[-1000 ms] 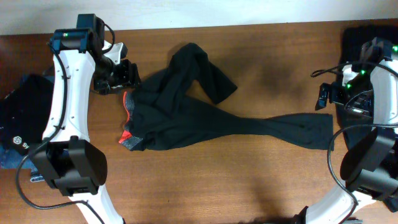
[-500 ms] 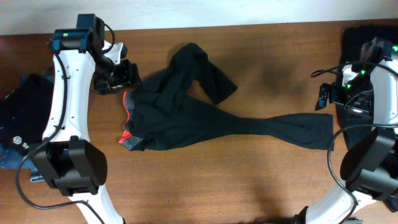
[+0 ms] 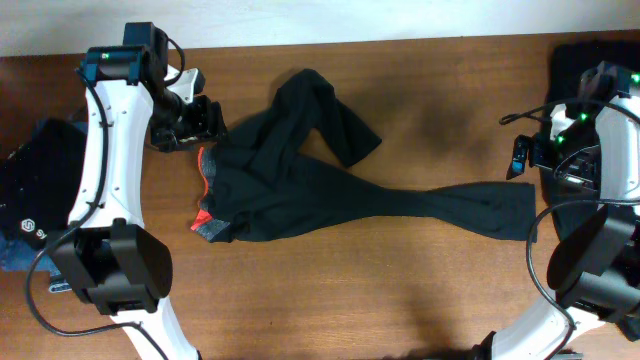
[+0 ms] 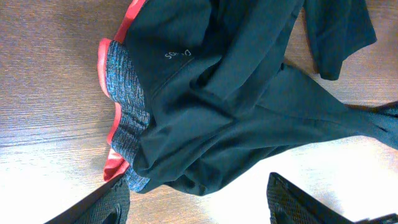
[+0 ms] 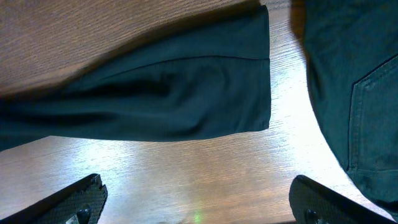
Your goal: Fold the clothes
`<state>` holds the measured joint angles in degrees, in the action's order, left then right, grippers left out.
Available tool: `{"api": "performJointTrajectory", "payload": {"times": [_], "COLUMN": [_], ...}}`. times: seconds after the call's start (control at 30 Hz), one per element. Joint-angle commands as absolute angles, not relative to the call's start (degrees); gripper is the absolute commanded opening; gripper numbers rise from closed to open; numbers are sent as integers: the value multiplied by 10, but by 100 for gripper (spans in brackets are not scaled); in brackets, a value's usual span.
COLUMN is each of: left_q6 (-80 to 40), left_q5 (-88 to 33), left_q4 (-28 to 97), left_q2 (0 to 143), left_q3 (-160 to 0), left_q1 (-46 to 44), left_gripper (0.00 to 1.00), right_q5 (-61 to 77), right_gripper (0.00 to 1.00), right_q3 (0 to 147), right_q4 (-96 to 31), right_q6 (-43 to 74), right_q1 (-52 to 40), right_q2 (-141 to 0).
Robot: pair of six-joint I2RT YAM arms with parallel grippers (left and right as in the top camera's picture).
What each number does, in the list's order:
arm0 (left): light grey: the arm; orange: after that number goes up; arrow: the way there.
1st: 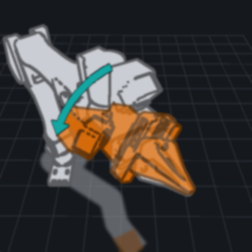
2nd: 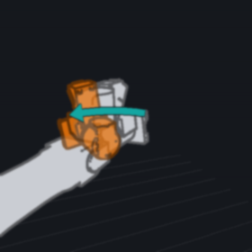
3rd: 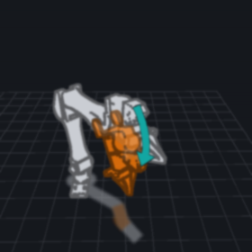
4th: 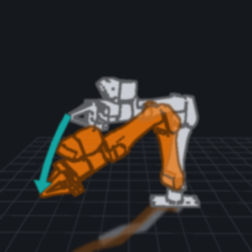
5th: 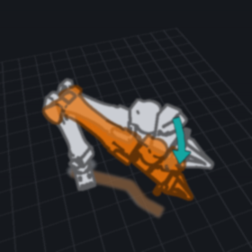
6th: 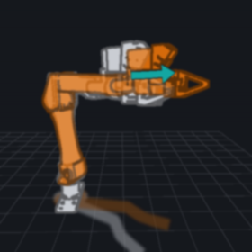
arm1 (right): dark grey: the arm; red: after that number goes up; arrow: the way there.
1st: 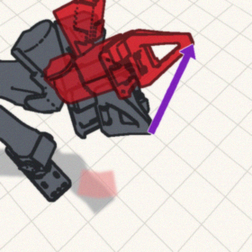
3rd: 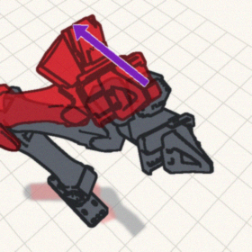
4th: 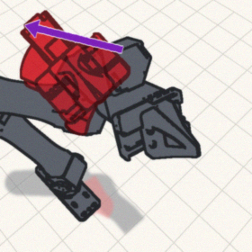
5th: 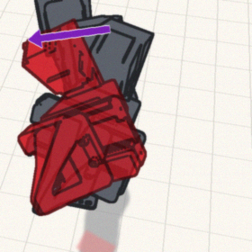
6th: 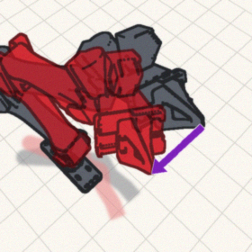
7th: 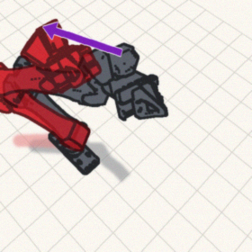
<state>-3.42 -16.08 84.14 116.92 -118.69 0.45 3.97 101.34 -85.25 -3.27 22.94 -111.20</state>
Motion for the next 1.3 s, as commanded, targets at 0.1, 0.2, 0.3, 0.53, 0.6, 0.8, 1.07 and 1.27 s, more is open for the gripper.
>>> {"api": "performJointTrajectory", "payload": {"times": [0.1, 0.2, 0.3, 0.53, 0.6, 0.8, 1.07, 1.27], "left_q6": [-30, -30, -30, -29, -29, -29, -30, -30], "left_q5": [-167, -167, -167, -167, -167, -144, -111, -111], "left_q4": [840, 840, 840, 837, 832, 831, 816, 800], "left_q2": [1171, 1171, 1171, 1171, 1171, 1171, 1171, 1171], "left_q3": [-1184, -1184, -1184, -1184, -1184, -1184, -1184, -1184], "left_q1": [8, 8, 8, 8, 8, 8, 8, 8], "left_gripper": [70, 70, 71, 71, 71, 72, 75, 75], "right_q5": [45, 45, 45, 58, 65, 132, 233, 251], "right_gripper": [99, 99, 98, 99, 99, 99, 99, 99], "right_q3": [1010, 1010, 1010, 1010, 1010, 1014, 1079, 1079], "right_q4": [-851, -851, -851, -848, -840, -817, -778, -679], "right_q6": [-25, -25, -25, -25, -26, -56, -143, -158], "right_q1": [229, 229, 229, 229, 229, 225, 151, 42], "right_q2": [-1110, -1110, -1110, -1110, -1110, -1102, -1094, -1107]}}
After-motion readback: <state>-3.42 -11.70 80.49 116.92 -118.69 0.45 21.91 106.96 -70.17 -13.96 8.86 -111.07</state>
